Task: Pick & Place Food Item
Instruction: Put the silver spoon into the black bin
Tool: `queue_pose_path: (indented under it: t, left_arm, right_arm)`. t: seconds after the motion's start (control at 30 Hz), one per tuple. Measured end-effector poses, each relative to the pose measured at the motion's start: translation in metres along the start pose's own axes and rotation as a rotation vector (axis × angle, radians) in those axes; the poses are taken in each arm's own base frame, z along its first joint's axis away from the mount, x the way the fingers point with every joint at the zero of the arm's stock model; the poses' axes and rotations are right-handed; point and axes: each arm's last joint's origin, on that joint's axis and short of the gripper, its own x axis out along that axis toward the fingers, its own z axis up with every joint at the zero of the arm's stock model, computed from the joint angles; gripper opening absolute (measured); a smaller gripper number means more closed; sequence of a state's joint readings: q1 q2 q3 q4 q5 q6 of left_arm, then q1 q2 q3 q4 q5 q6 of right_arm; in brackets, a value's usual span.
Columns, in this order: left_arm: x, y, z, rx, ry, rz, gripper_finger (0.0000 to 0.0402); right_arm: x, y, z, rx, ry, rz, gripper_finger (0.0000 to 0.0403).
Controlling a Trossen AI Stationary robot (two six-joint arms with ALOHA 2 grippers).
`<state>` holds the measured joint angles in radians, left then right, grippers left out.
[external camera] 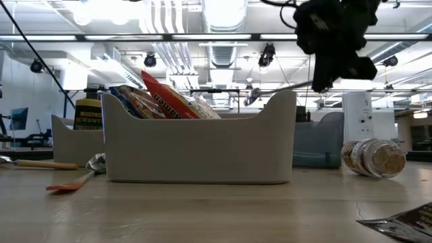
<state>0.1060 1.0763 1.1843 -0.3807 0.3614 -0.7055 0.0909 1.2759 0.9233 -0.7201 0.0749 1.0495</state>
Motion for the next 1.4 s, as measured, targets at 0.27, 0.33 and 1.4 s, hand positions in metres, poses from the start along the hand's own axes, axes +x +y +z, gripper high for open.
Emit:
queue_pose_path:
  t: [0.27, 0.33, 1.4]
  left_arm:
    - [0.0, 0.004, -0.003, -0.017, 0.02, 0.046, 0.0146]
    - [0.0, 0.004, -0.004, -0.02, 0.027, 0.052, 0.0146]
    - [0.0, 0.007, -0.006, -0.029, 0.041, 0.089, 0.0146]
  right_arm:
    - [0.014, -0.004, -0.001, 0.0, 0.044, -0.041, 0.0008]
    - [0.017, -0.004, -0.001, 0.013, 0.049, -0.046, 0.0008]
    - [0.075, -0.007, -0.002, 0.067, 0.207, -0.08, 0.0008]
